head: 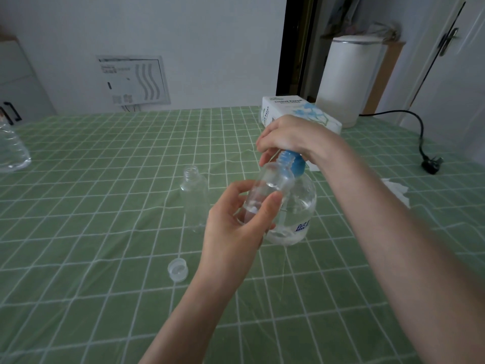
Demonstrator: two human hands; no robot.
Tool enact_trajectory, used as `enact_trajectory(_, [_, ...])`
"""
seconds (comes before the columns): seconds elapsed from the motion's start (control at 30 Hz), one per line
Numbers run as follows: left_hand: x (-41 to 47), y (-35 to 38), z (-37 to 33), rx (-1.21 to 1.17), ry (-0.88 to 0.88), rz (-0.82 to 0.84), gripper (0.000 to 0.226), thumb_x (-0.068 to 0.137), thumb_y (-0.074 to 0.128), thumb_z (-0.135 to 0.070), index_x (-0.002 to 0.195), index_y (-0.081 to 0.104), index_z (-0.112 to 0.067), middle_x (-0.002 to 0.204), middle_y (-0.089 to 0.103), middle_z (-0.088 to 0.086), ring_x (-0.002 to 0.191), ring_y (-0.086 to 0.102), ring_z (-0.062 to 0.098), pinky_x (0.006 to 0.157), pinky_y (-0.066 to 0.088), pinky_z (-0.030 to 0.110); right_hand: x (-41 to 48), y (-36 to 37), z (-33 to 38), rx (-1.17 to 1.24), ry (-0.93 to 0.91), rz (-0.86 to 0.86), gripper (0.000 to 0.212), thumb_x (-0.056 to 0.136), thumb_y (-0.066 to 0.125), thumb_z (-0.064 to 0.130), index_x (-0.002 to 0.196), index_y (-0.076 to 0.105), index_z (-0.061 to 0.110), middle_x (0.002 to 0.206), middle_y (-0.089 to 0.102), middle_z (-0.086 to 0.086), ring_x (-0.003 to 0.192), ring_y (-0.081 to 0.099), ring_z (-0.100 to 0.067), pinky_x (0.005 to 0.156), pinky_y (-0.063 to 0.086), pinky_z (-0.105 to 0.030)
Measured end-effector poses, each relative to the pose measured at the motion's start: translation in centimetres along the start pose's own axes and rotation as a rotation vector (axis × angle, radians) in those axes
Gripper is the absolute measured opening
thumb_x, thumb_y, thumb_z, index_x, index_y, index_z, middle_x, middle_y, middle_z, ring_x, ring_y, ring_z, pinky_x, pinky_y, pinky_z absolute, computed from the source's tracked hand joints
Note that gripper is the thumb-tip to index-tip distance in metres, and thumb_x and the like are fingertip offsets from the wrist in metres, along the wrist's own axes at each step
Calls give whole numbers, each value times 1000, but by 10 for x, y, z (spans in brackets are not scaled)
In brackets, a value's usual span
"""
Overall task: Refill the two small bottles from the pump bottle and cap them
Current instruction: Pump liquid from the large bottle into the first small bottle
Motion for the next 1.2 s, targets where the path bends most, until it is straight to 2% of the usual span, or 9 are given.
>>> enact_trajectory(0.17, [1,-1,-2,-6,-5,6,27,64,65,-47,85,65,-30,70,69,-9,57,63,6,43,40,13,0,-4,4,-4,-23,-31,30,88,63,18,115,66,7,109,71,-14,106,66,-30,97,51,-41])
enact_trajectory(0.33, [1,1,-5,-8,7,21,24,66,65,-45,85,64,-30,70,69,-11,58,63,6,44,41,12,0,-12,3,48,-77,-83,20,90,63,16,105,67,4,96,76,-12,84,66,-23,84,50,-36])
enact_trajectory(0.4, [1,1,-5,-17,11,19,23,66,65,-43,86,64,-30,69,68,-12,58,63,5,44,41,11,0,-10,4,42,-67,-67,27,90,62,16,112,66,0,97,76,-14,90,69,-27,80,49,-34])
enact_trajectory(0.47, [2,0,-5,-26,14,16,24,66,65,-42,85,65,-29,68,68,-12,57,63,4,44,41,11,1,-8,5,29,-49,-48,28,89,62,15,113,66,0,103,75,-17,103,70,-33,88,52,-39])
enact_trajectory(0.53, [3,0,-5,-28,17,18,24,65,65,-43,85,65,-29,68,68,-12,57,63,4,44,41,11,0,-7,6,19,-33,-32,28,88,62,16,112,67,3,108,73,-18,108,67,-34,97,51,-45])
enact_trajectory(0.73, [1,-1,-1,-17,-9,8,23,65,66,-44,83,66,-30,68,69,-10,57,64,6,42,40,12,-1,-2,0,-13,7,-6,33,89,62,20,120,64,7,113,70,-15,110,64,-31,100,49,-44])
enact_trajectory(0.97, [1,-1,-2,-11,-12,24,26,66,65,-46,85,65,-29,70,69,-11,58,64,5,44,41,11,-1,-4,2,-30,-3,-18,34,91,60,22,121,62,8,113,70,-13,108,64,-30,95,49,-40])
enact_trajectory(1.1, [1,-1,-5,-27,-5,21,25,66,65,-44,86,65,-29,70,68,-12,57,63,5,44,41,11,0,-10,9,-58,-38,-41,30,91,61,24,115,65,8,106,74,-10,100,67,-27,80,48,-33])
enact_trajectory(1.2, [1,-1,-5,-32,-1,23,25,67,65,-42,87,64,-27,70,68,-12,58,63,3,44,41,11,1,-10,8,-43,-35,-41,29,89,62,22,114,65,7,107,73,-12,102,68,-28,88,50,-39])
Point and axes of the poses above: each hand's wrist, its own x-axis towards the middle knuckle, its own y-axis out of the palm, z = x × y, the point moved 4 cm from there along x, towards the middle knuckle
